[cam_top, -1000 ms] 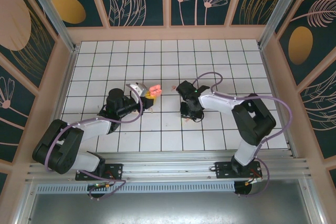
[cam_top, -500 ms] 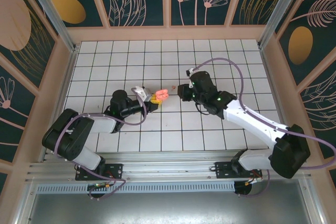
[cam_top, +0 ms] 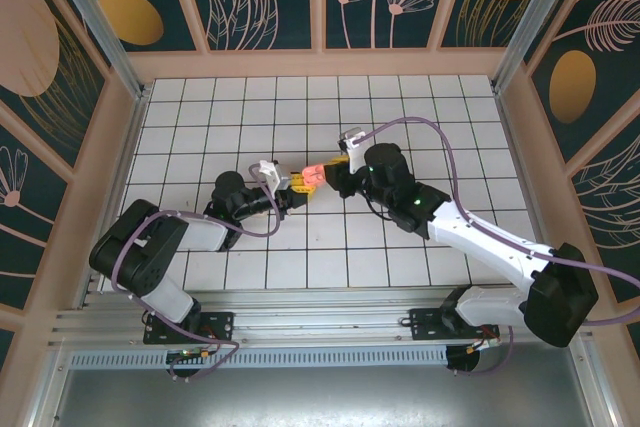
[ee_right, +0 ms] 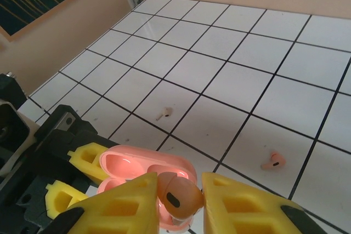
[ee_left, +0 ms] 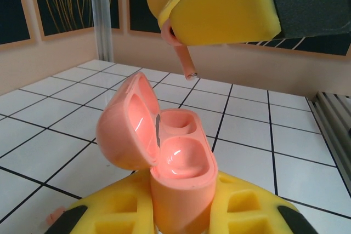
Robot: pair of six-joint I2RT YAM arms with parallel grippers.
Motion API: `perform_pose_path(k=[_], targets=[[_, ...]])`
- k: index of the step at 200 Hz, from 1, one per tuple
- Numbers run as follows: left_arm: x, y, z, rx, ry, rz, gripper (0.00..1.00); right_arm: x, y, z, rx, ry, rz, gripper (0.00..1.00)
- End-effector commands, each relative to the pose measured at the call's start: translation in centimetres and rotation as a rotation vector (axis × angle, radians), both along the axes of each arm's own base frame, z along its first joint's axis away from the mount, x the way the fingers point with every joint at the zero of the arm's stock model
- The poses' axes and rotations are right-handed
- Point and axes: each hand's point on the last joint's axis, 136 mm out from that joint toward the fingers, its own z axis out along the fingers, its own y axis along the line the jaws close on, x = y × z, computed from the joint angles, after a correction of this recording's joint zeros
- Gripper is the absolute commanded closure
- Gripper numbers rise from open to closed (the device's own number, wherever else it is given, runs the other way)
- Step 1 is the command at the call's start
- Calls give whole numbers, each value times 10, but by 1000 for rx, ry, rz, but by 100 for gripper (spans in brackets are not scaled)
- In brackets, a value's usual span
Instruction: Insert wireless bluetooth earbuds into charging case
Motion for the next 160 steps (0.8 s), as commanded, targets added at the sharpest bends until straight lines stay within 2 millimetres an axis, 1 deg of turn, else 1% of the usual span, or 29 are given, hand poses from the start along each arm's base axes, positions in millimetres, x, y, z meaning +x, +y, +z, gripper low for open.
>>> perform_pose_path(k=[1, 71, 101, 132, 138, 160], targets=[[-2, -4, 21, -52, -46, -33, 88, 0, 8, 6, -21, -60, 32, 76], [-4, -5, 31, -65, -57, -37, 87, 3, 10, -3, -62, -64, 38, 77], [-5, -5, 34, -71, -59, -43, 87, 4, 11, -3, -62, -71, 37, 77], [-5, -4, 39, -80, -66, -38, 87, 0, 14, -7, -91, -74, 58, 77], [-5, -4, 40, -81, -67, -35, 87, 2, 11, -10, -107, -77, 43, 77], [-5, -3, 44, -85, -74, -31, 87, -2, 12, -13, -133, -78, 62, 77]])
